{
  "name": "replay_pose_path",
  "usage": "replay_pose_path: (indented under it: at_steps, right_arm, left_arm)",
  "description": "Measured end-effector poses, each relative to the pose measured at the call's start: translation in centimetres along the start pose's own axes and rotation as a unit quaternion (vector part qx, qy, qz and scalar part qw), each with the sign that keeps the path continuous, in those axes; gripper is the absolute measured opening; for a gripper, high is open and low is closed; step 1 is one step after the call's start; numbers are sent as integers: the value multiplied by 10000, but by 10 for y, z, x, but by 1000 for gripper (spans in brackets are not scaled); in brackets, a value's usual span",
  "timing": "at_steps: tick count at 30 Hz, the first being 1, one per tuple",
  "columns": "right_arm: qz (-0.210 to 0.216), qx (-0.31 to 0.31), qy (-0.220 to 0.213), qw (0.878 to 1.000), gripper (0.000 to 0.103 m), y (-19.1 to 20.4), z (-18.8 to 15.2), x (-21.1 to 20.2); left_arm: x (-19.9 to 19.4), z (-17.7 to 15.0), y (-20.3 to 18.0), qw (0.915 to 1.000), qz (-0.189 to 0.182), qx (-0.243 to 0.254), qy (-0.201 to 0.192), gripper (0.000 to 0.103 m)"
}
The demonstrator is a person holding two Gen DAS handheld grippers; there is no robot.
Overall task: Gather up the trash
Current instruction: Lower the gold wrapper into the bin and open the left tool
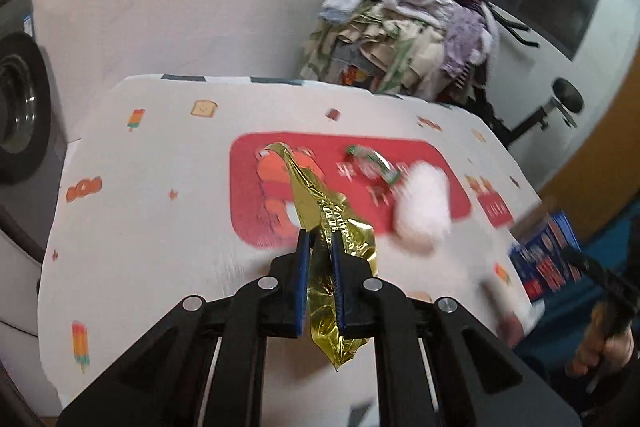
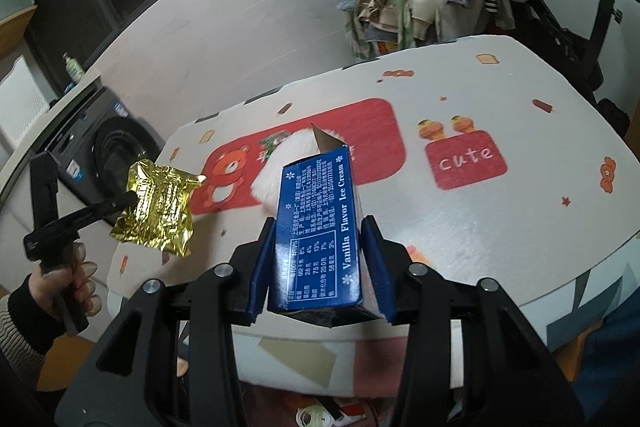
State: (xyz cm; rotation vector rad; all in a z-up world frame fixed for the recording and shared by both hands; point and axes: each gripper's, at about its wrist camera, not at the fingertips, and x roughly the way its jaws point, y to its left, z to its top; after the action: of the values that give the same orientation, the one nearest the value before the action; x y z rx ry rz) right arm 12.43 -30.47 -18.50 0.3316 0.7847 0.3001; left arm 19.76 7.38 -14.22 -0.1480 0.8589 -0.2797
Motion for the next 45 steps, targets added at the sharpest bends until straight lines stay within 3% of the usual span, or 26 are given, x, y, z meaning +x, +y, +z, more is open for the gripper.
replay_pose_path:
  at_steps: [8, 19, 28, 42, 44, 45]
  right_arm:
    - [28, -188, 37, 9998, 45, 21, -23, -16]
    - [68, -284, -7, 9996, 45, 33, -44, -37]
    - [61, -321, 33, 9995, 45, 31, -53, -43]
    - [9, -257, 258, 9993, 45, 23, -68, -35]
    - [18, -264, 280, 9993, 45, 23, -70, -34]
    - [25, -269, 292, 9992, 45, 24, -71, -33]
  left_arm:
    - [-40, -59, -34, 9984, -519, 178, 106, 11]
    - [-71, -142, -85, 9879, -932, 1165, 414, 11]
    - [-60, -194, -116, 9701, -1070, 2007, 853, 11]
    - [0, -237, -112, 9591, -933, 2044, 1722, 12]
    - [3, -240, -111, 9588, -904, 2067, 1725, 17]
    - [3, -240, -111, 9599, -893, 2047, 1693, 34]
